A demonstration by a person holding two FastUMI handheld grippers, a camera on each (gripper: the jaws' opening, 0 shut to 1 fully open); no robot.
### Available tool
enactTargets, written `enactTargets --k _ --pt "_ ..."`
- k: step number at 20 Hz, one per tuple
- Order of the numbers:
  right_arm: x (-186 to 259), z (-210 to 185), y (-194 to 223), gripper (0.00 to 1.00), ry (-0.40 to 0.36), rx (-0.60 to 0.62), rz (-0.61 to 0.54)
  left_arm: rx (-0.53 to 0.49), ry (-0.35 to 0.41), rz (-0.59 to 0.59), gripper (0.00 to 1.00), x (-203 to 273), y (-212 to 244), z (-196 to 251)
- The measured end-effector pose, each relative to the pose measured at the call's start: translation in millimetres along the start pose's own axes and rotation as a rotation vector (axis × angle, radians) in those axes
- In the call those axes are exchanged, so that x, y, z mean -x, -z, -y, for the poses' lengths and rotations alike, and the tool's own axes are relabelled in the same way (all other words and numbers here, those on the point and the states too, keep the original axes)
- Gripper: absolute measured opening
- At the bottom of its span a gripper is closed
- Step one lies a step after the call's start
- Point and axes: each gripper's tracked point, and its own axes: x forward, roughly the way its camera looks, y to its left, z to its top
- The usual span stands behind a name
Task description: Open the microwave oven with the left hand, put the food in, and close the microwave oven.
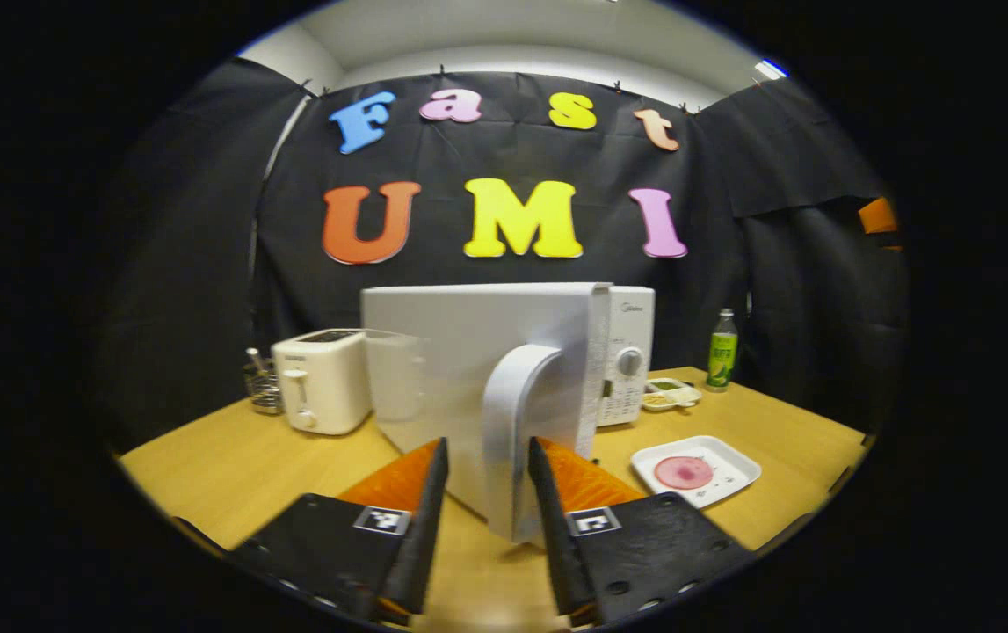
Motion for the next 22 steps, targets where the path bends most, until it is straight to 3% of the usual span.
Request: enactTargets --k 2,3,4,5,6,7,11,13,14,15,20,21,22 --pt "2.2 -6.0 5.5 1.0 -0.008 0.013 -0.009 0.052 0.009 -0.042 0.9 26.6 18.5 -18.8" --pt "2.2 -9.6 7.4 1.0 -0.009 0.016 -0.012 0.076 0.0 -0.067 0.92 40.2 25.0 -31.2" --pt "0.2 -12.5 11.6 0.92 -0.01 0.018 -0.02 0.089 -0.026 -0.078 0.79 52.5 26.6 -48.4" --pt "-1.7 -15.7 15.4 0.92 -0.011 0.018 -0.031 0.089 -0.054 -0.071 0.93 65.5 23.9 -64.2" --pt "-3.9 -20.1 19.0 1.0 -0.018 0.017 -0.043 0.071 -0.074 -0.053 0.78 76.8 16.2 -75.3" --pt "-5.0 -28.5 22.2 1.0 -0.039 0.015 -0.052 0.046 -0.096 -0.032 0.93 86.5 7.9 -85.6" --pt "-18.9 -44.4 32.8 1.0 -0.095 0.017 -0.111 0.003 -0.169 -0.012 0.92 119.7 -14.6 -115.7" --pt "-32.8 -41.1 35.2 1.0 -0.089 0.042 -0.154 0.043 -0.156 0.0 0.93 133.1 -30.3 -116.2" --pt "-40.2 -38.5 34.0 0.92 -0.085 0.056 -0.171 0.053 -0.149 0.006 0.93 138.0 -35.4 -115.9" --pt "-47.1 -38.1 33.9 1.0 -0.082 0.068 -0.191 0.054 -0.145 0.016 0.93 142.7 -41.8 -116.8" --pt "-90.8 -44.0 49.9 1.0 -0.124 0.113 -0.326 0.067 -0.136 0.047 0.93 159.3 -70.9 -107.3" --pt "-102.5 -47.7 58.0 0.92 -0.141 0.129 -0.375 0.063 -0.12 0.05 0.93 160.9 -76.3 -100.7" --pt "-111.8 -48.6 68.7 0.92 -0.155 0.142 -0.433 0.058 -0.111 0.052 0.93 163.1 -81.7 -96.7"
